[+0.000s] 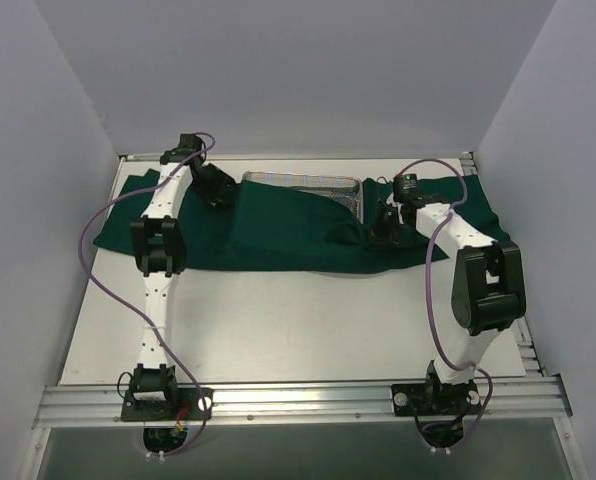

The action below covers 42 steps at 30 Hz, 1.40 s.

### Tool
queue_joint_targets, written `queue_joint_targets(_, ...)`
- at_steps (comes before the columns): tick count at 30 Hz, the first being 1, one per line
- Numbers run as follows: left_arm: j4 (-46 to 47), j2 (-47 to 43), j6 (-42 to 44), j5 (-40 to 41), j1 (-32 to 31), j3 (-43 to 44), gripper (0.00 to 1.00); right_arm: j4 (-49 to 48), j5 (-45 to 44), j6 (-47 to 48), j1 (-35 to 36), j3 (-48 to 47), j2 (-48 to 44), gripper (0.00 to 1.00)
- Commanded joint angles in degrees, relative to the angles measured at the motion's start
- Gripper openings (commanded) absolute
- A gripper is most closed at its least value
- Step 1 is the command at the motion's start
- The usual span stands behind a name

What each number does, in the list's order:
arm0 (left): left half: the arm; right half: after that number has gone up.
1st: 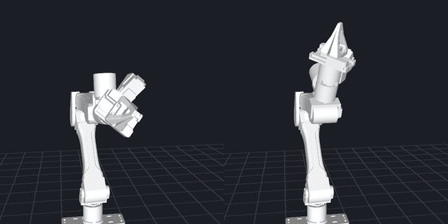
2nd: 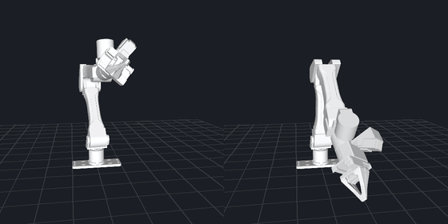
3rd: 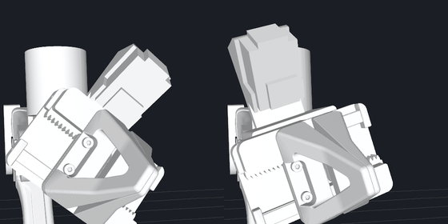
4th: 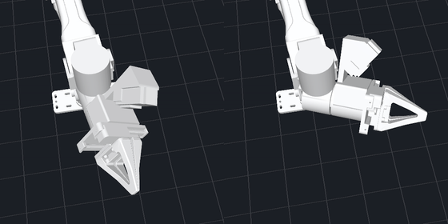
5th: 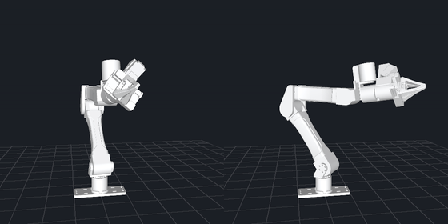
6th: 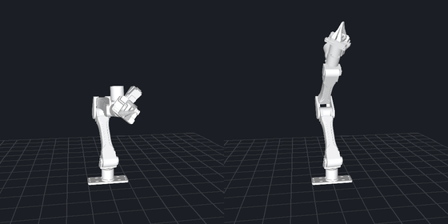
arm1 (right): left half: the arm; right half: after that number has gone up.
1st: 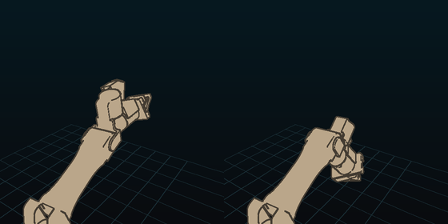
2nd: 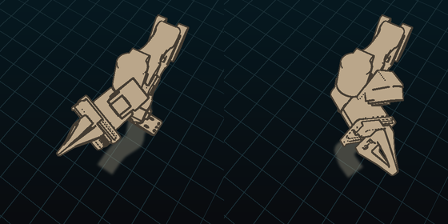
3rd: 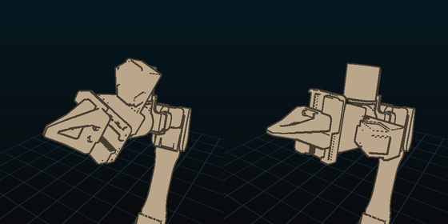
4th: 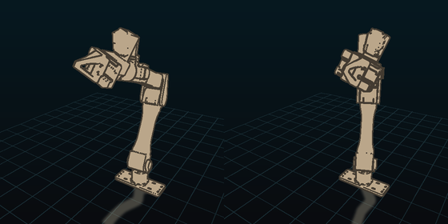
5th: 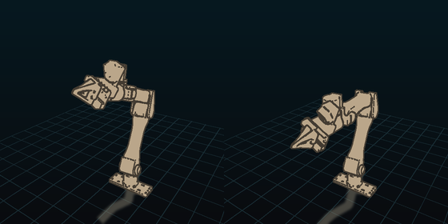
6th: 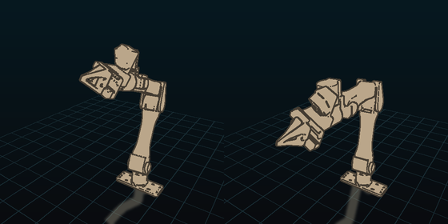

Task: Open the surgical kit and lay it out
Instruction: Open the surgical kit at the center of the board.

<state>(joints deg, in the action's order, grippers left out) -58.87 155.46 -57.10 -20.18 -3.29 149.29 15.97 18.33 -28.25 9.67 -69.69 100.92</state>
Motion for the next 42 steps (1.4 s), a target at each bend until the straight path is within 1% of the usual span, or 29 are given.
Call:
queue_joint_targets(1,3.06,0.55,-1.08,0.41,-0.23,1.88,0.58,0.03,1.89,0.21,0.0,0.17,-2.49,0.0)
queue_joint_targets(3,4.9,-0.5,-1.52,1.99,-0.23,0.39,0.58,-0.06,1.8,0.39,0.0,0.17,-3.01,0.0)
queue_joint_targets(4,6.39,-2.59,-1.52,2.51,-0.31,-1.01,0.58,0.03,1.71,0.56,-0.09,0.17,-3.1,0.0)
queue_joint_targets(5,8.84,-3.83,-2.13,3.91,-0.31,-4.42,0.58,0.2,1.71,0.65,-0.09,0.34,-3.19,0.0)
queue_joint_targets(8,11.93,-6.83,-3.19,5.15,-0.49,-8.14,0.59,0.38,1.45,1.09,-0.27,0.96,-3.72,0.0)
queue_joint_targets(12,9.92,-8.76,-2.67,10.94,-0.49,-9.19,0.6,0.38,1.71,1.18,-1.49,2.19,-4.59,0.0)
queue_joint_targets(15,12.02,-10.0,-2.14,11.48,-0.05,-10.69,0.63,0.21,1.8,1.44,-2.2,2.45,-4.86,0.0)
queue_joint_targets(16,11.85,-9.39,-1.96,11.57,0.04,-10.08,0.67,0.21,1.89,1.53,-2.55,2.54,-4.77,0.0)
queue_joint_targets(17,10.11,-8.86,-1.61,11.83,0.04,-9.21,0.74,0.21,1.97,1.53,-2.73,2.54,-4.77,0.0)
queue_joint_targets(19,7.47,-7.28,-0.74,13.75,0.21,-5.35,0.73,0.03,2.06,1.44,-3.08,2.54,-4.51,0.0)
queue_joint_targets(20,6.15,-6.93,0.75,14.38,0.21,-4.46,0.7,-0.06,2.24,1.27,-3.17,2.54,-4.51,0.0)
queue_joint_targets(22,5.78,-7.79,2.51,16.22,0.48,-3.4,0.66,-0.32,2.5,1.18,-3.17,2.46,-4.16,0.0)
queue_joint_targets(23,7.61,-8.5,5.39,18.14,0.82,-3.92,0.64,-0.32,2.5,1.01,-3.17,2.45,-3.98,0.0)
queue_joint_targets(25,9.64,-10.43,9.27,19.48,1.44,-4.54,0.61,-0.58,2.68,1.0,-3.17,2.28,-3.63,0.0)
queue_joint_targets(26,12.09,-10.96,13.9,19.66,1.79,-4.8,0.6,-0.59,2.94,1.09,-3.17,2.02,-3.46,0.0)
queue_joint_targets(27,13.42,-11.49,16.73,19.48,2.49,-5.06,0.56,-0.59,3.03,1.18,-3.17,1.93,-3.02,0.0)
queue_joint_targets(28,14.91,-12.19,19.63,19.13,2.76,-5.24,0.55,-0.67,3.12,1.18,-3.17,1.75,-2.67,0.0)
queue_joint_targets(29,16.06,-12.37,25.58,19.57,3.02,-4.63,0.55,-0.59,3.21,1.18,-3.17,1.32,-2.4,0.0)
queue_joint_targets(31,15.46,-11.94,31.15,23.24,2.94,-3.05,0.53,0.03,3.73,1.44,-3.17,0.53,-1.35,0.0)
queue_joint_targets(32,13.89,-11.67,35.35,25.35,4.33,-2.17,0.53,0.29,3.99,1.62,-3.17,0.09,-1.17,0.0)
queue_joint_targets(33,13.26,-11.41,36.87,30.24,5.13,-0.77,0.53,0.55,4.0,2.14,-3.17,-0.7,-0.91,0.0)
queue_joint_targets(35,13.69,-11.4,40.2,34.23,6.8,-0.84,0.54,1.17,4.0,2.67,-3.17,-1.15,-0.82,0.0)
queue_joint_targets(36,14.65,-11.75,41.18,35.2,7.33,-1.54,0.54,1.17,3.91,2.85,-3.08,-1.15,-0.9,0.0)
queue_joint_targets(37,15.62,-12.63,41.89,38.35,8.12,-3.46,0.54,1.26,3.74,3.46,-2.99,-0.97,-1.08,0.0)
queue_joint_targets(38,18.59,-13.24,42.94,39.94,8.65,-4.79,0.54,1.17,3.12,3.81,-2.91,-0.63,-1.34,0.0)
queue_joint_targets(40,21.85,-14.65,43.04,41.28,9.79,-7.68,0.54,1.43,2.85,4.78,-2.82,-0.27,-1.69,0.0)
queue_joint_targets(42,25.81,-14.48,42.51,41.01,11.72,-7.97,0.54,1.52,3.21,5.22,-2.82,-0.36,-1.26,0.0)
